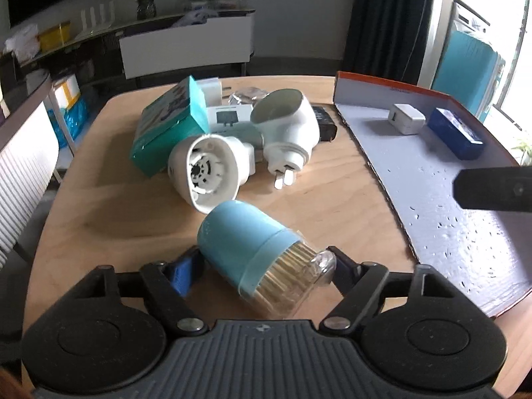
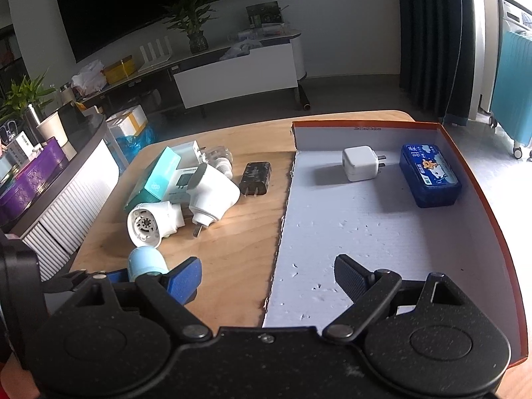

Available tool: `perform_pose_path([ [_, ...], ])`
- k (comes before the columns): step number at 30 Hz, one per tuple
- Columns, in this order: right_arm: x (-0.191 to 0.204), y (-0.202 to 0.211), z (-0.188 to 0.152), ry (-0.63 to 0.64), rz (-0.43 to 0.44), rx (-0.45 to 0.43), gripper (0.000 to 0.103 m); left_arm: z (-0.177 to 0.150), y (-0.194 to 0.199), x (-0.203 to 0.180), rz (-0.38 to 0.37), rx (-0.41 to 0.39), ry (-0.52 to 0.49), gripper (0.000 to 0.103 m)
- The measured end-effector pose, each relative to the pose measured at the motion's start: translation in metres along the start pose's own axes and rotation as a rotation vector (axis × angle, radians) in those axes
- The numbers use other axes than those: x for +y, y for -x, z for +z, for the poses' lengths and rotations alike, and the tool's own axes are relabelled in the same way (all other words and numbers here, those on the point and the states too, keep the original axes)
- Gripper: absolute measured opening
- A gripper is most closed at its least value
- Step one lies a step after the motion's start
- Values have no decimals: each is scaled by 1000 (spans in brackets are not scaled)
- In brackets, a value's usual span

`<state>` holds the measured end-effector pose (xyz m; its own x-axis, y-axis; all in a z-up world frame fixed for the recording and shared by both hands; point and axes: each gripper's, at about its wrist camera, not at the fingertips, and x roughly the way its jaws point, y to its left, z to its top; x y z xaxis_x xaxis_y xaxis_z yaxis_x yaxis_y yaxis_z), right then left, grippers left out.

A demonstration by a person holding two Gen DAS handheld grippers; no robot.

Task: Organize rigid objects
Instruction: 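Grasp the teal toothpick holder with the left gripper while the right grasps the white SUPERB plug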

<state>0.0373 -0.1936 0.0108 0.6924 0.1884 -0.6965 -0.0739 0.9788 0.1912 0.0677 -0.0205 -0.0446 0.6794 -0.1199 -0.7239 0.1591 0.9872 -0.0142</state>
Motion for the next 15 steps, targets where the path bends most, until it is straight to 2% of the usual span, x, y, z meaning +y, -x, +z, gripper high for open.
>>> perform_pose_path([
  [9,8,-7,4,25,25,11,102,3,19,10,-14,-48,61,80],
  [15,16,-26,21,21,95,20,102,12,39,26,1,-85,118,80],
])
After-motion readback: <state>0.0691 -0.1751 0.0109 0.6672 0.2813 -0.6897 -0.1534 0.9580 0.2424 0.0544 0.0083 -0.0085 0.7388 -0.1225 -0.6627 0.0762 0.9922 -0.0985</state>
